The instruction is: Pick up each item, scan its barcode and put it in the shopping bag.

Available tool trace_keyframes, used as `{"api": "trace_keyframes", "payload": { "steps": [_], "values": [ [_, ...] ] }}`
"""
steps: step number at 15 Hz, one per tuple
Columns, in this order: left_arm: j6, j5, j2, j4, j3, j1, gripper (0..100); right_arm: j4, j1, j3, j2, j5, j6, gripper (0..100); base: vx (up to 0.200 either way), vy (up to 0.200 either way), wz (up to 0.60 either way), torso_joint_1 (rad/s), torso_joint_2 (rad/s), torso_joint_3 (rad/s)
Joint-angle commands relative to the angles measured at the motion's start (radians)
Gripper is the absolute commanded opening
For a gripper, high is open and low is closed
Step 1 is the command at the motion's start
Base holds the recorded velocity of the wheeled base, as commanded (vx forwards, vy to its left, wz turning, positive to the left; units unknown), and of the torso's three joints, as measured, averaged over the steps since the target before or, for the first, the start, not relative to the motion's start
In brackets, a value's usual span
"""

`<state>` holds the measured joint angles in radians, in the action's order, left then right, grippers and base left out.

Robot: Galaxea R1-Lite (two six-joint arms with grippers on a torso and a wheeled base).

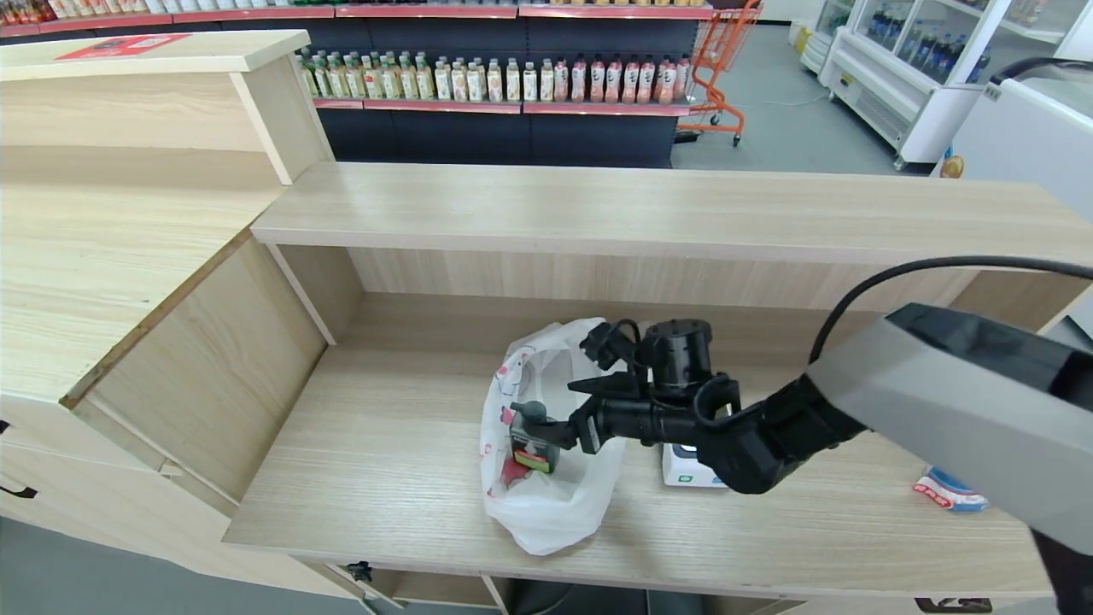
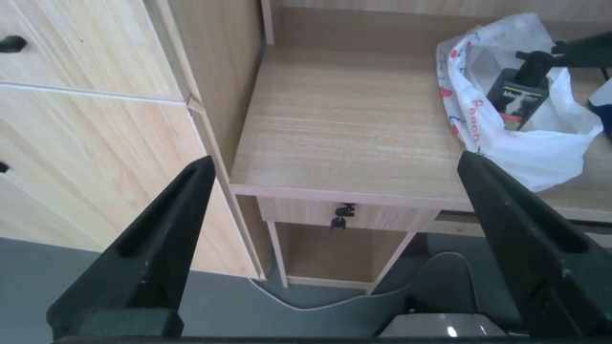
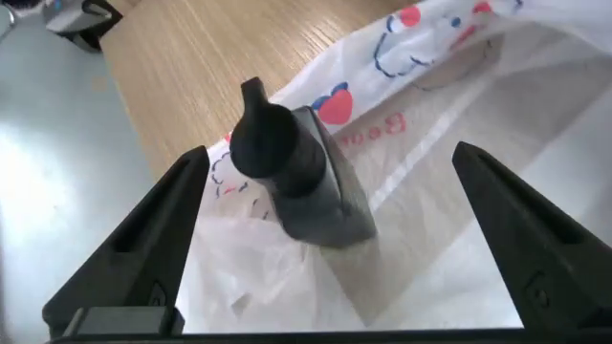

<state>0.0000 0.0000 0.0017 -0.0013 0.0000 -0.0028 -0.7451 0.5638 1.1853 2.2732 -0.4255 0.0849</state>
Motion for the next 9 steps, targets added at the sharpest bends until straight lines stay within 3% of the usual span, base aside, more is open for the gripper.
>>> {"api": "trace_keyframes", "payload": {
  "steps": [1,3,6,9],
  "values": [
    [0.0,0.0,0.0,0.0,0.0,0.001,100,0.107,-0.071,-0.07,-0.187,0.001,-0.113,100,0.0,0.0,0.0,0.0,0.0,0.0],
    [0.0,0.0,0.0,0.0,0.0,0.001,100,0.112,-0.154,-0.138,-0.299,0.013,-0.185,100,0.0,0.0,0.0,0.0,0.0,0.0],
    [0.0,0.0,0.0,0.0,0.0,0.001,100,0.121,-0.246,-0.199,-0.503,0.143,-0.194,100,0.0,0.0,0.0,0.0,0.0,0.0],
    [0.0,0.0,0.0,0.0,0.0,0.0,100,0.245,-0.317,-0.312,-0.739,0.194,-0.209,100,0.0,0.0,0.0,0.0,0.0,0.0]
  ]
}}
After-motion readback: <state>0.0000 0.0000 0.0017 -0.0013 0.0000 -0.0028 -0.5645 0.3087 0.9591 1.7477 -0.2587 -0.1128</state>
